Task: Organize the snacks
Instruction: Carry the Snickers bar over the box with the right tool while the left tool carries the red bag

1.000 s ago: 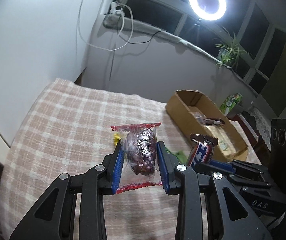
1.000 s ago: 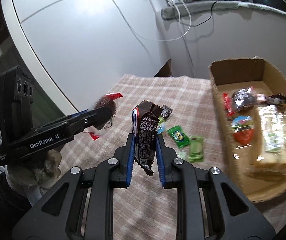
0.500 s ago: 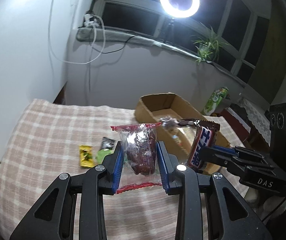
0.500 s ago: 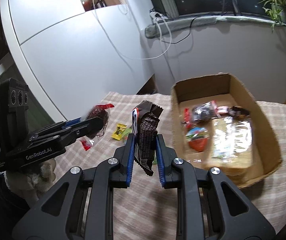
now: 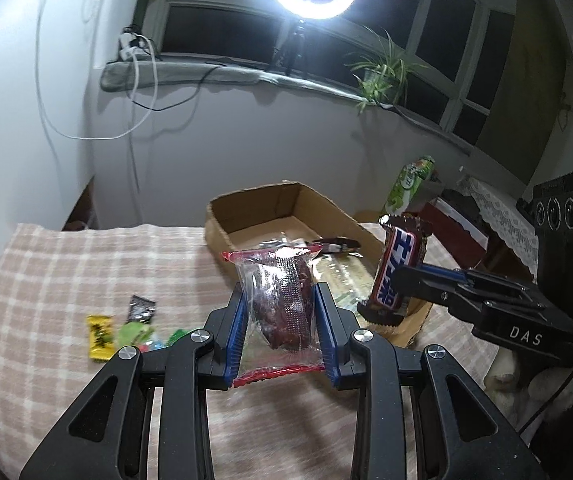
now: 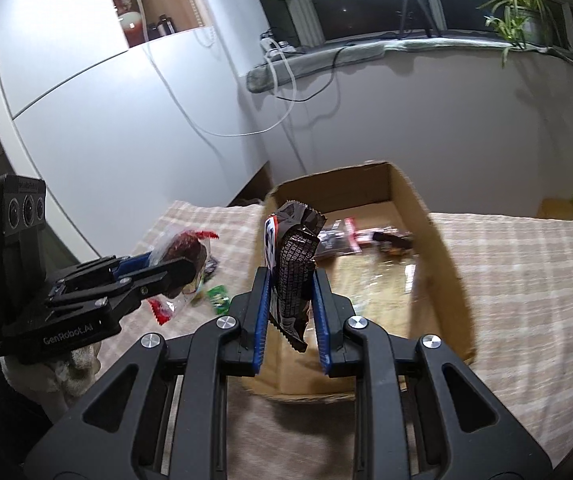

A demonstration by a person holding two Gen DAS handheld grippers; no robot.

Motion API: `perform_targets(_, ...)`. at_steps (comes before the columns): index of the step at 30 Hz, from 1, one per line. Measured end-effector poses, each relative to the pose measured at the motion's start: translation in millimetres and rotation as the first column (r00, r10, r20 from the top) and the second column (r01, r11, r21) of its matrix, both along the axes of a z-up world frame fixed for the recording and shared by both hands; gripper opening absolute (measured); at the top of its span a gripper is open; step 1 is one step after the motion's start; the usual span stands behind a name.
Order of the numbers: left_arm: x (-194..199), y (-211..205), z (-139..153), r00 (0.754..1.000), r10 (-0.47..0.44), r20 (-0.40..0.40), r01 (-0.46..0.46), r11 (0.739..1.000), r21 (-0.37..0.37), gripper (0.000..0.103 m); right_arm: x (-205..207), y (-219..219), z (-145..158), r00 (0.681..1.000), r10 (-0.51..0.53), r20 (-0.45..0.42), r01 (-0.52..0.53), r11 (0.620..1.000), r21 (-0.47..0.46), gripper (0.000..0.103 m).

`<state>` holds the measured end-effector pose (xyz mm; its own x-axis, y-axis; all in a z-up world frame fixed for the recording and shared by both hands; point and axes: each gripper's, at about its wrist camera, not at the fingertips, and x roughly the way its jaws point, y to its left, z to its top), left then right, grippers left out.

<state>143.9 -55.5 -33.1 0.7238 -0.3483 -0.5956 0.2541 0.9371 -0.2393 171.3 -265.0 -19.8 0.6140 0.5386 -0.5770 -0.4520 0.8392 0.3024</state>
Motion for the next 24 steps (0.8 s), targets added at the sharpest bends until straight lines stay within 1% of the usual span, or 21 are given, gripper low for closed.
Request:
perform_targets(5, 15.1, -18.0, -8.3, 0.999, -0.020, -0.024, 0.020, 1.000, 0.003, 0.031, 17.9, -16.3, -2.1, 1.000, -0.023, -0.005, 0.023, 1.000, -0.007, 0.021)
perform_targets(11, 31.9, -31.2, -16.2, 0.998, -0.030, -0.050, 0.030, 1.000, -0.001, 0.031, 47.7, -24.4, -3.6, 0.999, -0.037, -0.007, 0.037, 0.999, -0.032, 0.021)
perform_targets(16, 43.1, -40.7, -22.6, 0.997, -0.039, -0.068, 0.039, 0.999, 0.002, 0.031, 73.0, -21.2, -4.3, 0.999, -0.036, -0.009, 0.036, 0.998, -0.052, 0.021)
perform_targets(24, 54.2, -51.3, -32.1, 0.995, -0.048, -0.090, 0.050, 0.999, 0.009, 0.031, 105.6, -2.7, -9.6, 1.000, -0.019, -0.011, 0.018, 0.993, -0.115, 0.021)
